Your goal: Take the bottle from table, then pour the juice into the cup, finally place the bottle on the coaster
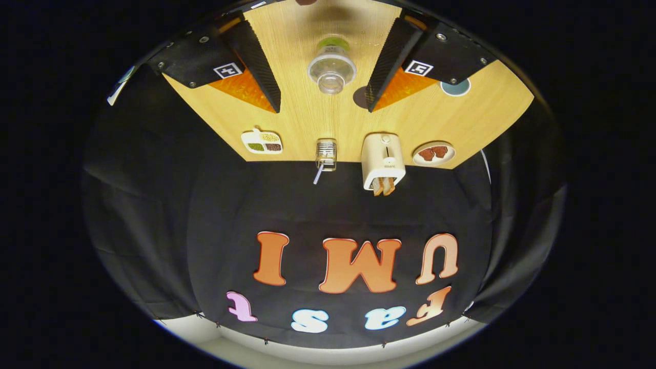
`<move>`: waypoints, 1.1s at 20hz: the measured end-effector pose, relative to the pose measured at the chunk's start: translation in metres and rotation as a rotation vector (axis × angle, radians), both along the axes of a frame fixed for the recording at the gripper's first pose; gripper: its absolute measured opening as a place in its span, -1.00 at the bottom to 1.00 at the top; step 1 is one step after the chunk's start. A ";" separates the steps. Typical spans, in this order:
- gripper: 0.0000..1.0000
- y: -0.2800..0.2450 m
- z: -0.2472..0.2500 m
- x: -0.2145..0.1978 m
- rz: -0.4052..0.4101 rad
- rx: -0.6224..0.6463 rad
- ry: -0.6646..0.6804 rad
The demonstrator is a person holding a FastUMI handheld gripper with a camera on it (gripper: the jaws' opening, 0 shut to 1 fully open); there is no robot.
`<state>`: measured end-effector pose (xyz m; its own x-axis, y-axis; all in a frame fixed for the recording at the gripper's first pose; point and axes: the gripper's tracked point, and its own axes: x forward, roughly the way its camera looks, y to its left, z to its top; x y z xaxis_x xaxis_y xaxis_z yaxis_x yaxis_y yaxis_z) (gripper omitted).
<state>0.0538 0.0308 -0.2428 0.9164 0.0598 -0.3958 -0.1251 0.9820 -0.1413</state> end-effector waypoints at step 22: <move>0.69 -0.004 -0.134 -0.008 -0.054 0.092 0.278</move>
<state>0.0461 0.0265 -0.3765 0.7765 0.0610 -0.6271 -0.0939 0.9954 -0.0194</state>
